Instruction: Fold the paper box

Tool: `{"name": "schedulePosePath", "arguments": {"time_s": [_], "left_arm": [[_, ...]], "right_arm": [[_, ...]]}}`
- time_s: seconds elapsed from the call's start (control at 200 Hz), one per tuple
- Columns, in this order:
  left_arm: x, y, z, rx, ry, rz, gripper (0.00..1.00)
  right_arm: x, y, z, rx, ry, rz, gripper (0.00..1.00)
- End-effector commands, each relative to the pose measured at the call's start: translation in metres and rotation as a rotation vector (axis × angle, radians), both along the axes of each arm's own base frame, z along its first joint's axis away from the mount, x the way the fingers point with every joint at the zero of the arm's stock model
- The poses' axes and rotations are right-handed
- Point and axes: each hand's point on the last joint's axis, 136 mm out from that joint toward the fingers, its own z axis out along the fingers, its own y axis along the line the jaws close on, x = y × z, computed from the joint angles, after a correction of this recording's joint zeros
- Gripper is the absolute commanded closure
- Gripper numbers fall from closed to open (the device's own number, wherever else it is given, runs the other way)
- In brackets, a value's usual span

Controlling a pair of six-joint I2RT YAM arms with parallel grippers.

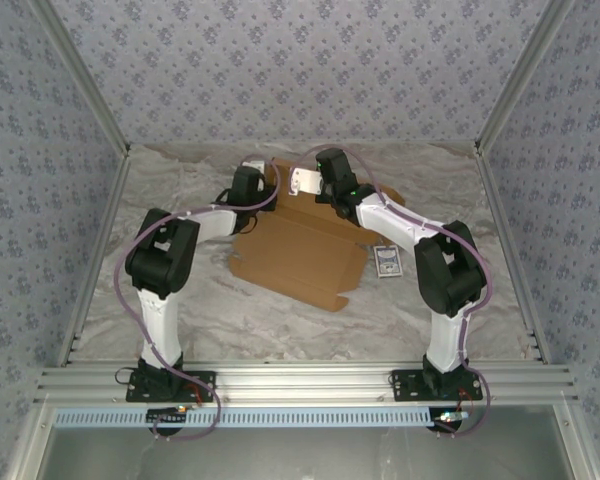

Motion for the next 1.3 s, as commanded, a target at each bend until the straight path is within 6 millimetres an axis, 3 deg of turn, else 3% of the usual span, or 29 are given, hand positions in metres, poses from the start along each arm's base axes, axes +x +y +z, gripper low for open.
{"name": "schedulePosePath", "arguments": {"time_s": [0.0,0.2,0.47,0.874,1.034,1.294], "left_arm": [[0.019,0.042,0.008,0.120,-0.042,0.215,0.70],[0.021,0.038,0.009,0.106,-0.049,0.221,0.70],[0.010,0.011,0.029,0.024,-0.113,0.010,0.53],[-0.015,0.007,0.066,-0.099,-0.178,-0.218,0.39],[-0.016,0.005,0.073,-0.106,-0.184,-0.265,0.39],[-0.011,0.002,0.059,-0.051,-0.159,-0.271,0.52]], "right_arm": [[-0.030,-0.003,-0.051,-0.075,0.193,0.035,1.00],[-0.031,-0.003,-0.052,-0.077,0.198,0.034,1.00],[-0.028,-0.007,-0.050,-0.079,0.191,0.021,1.00],[-0.028,-0.004,-0.046,-0.082,0.178,0.021,1.00],[-0.028,-0.004,-0.045,-0.085,0.175,0.021,1.00],[-0.029,-0.001,-0.043,-0.086,0.173,0.026,1.00]]}}
